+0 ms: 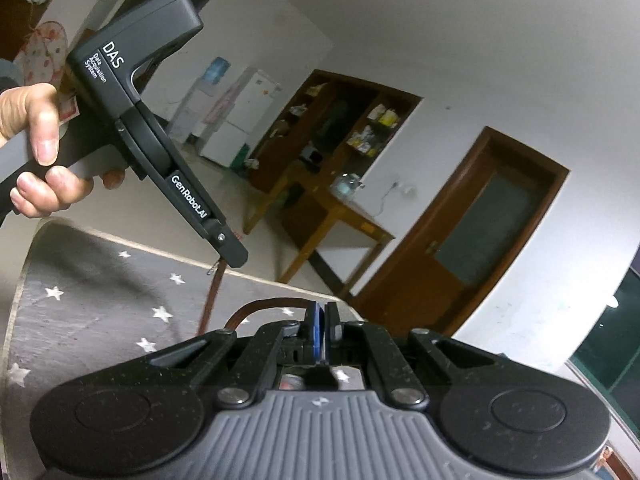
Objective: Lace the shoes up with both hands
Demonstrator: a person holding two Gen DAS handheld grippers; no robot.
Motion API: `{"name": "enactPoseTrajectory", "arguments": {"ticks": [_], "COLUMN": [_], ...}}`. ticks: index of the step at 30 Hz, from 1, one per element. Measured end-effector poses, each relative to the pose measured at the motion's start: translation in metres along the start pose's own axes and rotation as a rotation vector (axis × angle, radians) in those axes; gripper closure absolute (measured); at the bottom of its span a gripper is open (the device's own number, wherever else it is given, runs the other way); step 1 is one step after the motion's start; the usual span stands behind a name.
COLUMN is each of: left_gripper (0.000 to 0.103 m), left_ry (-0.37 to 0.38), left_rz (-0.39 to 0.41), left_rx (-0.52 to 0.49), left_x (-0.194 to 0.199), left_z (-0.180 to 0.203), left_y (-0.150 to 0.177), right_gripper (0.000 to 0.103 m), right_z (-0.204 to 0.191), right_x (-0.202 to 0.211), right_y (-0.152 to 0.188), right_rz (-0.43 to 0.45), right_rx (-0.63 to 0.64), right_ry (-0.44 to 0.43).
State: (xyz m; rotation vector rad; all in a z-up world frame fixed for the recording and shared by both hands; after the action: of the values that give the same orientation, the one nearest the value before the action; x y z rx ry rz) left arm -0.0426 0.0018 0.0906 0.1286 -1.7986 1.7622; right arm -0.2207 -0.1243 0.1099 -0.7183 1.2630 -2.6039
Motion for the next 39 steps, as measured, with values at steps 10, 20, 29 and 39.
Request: {"name": "enactPoseTrajectory", "arguments": {"ticks": [10, 20, 29, 39], "left_gripper": [0.064, 0.064, 0.08, 0.099], "left_ry": [-0.04, 0.15, 0.202, 0.156], "left_rz": [-0.03, 0.051, 0.056, 0.031], "left_rx": [0.016, -0.221, -0.33, -0.132], "left_x": [-0.01, 0.006, -0.003, 0.005], "left_z": [-0.033, 0.029, 0.07, 0.046], "left_y": [0.021, 0.029, 0.035, 0.032], "right_gripper": [0.102, 0.102, 0.102, 0.096], "right_z": [-0.009, -0.008, -0.012, -0.011], "right_x": [-0.015, -0.011, 0.01, 0.031], "right_y": [0.01, 0.006, 0.003, 0.0], "right_rz": [-0.047, -0.05, -0.039, -0.004], "right_rx": [-0.01, -0.035, -0.015, -0.047], "right_ry": [-0.046, -0.092, -0.129, -0.136]}}
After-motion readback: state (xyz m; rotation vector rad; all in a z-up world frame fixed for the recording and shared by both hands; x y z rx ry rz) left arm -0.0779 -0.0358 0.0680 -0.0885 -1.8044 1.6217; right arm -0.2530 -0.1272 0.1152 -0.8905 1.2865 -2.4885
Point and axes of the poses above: each gripper's, at about its wrist camera, not at the fingertips, and x roughly against the way its jaws point, z to its right, y to its underside, the point moved 4 cm from there along -x, roughly the way its jaws point, and after that the axes turned 13 degrees about -y, right-handed, at the moved point
